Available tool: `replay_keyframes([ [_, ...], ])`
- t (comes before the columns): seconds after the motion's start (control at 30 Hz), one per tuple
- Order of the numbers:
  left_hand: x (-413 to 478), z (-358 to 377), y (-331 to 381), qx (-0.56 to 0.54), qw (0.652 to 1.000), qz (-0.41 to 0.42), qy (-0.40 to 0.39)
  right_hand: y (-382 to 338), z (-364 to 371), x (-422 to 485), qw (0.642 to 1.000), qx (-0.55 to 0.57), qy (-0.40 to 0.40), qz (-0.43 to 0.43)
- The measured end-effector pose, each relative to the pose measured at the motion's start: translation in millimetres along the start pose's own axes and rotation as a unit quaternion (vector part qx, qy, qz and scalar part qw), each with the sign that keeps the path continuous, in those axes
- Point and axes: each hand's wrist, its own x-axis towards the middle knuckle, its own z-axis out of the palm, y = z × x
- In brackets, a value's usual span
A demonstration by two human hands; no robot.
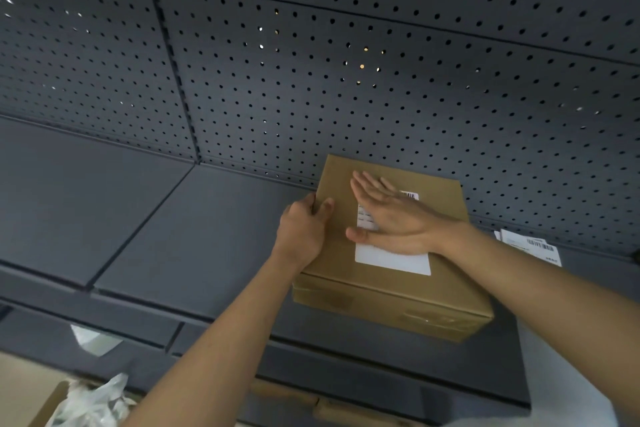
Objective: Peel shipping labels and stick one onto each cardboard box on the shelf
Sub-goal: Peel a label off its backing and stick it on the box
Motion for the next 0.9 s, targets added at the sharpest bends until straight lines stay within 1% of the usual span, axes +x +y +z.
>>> replay_keyframes([
  [0.13,1,0,0,0.004,1.0,0.002,0.003,-31,10,-37,0.999,-0.005,-0.005,-0.043],
  [0.23,0,0,-1,0.006,1.0,0.006,0.004,-55,17,-65,0.997,-0.032,-0.005,-0.071],
  [0.33,0,1,-1,0.005,1.0,0.004,0.003,-65,24,-78,0.996,-0.044,-0.004,-0.083],
  [0.4,1,1,-1,0.008,1.0,0.003,0.004,-64,24,-78,0.997,-0.021,-0.001,-0.079],
  [0.5,1,0,0,0.006,1.0,0.001,0.002,-55,25,-67,0.998,0.023,0.024,-0.051],
  [0.6,1,0,-1,0.01,1.0,-0.001,0.001,-36,28,-47,0.997,0.049,0.051,-0.004],
  [0.77,-1,-1,1,0.0,1.0,-0.007,-0.004,2,24,-7,0.995,0.053,0.065,0.055],
  [0.9,-3,-1,4,0.002,1.0,-0.016,-0.007,21,16,8,0.99,0.044,0.08,0.106],
])
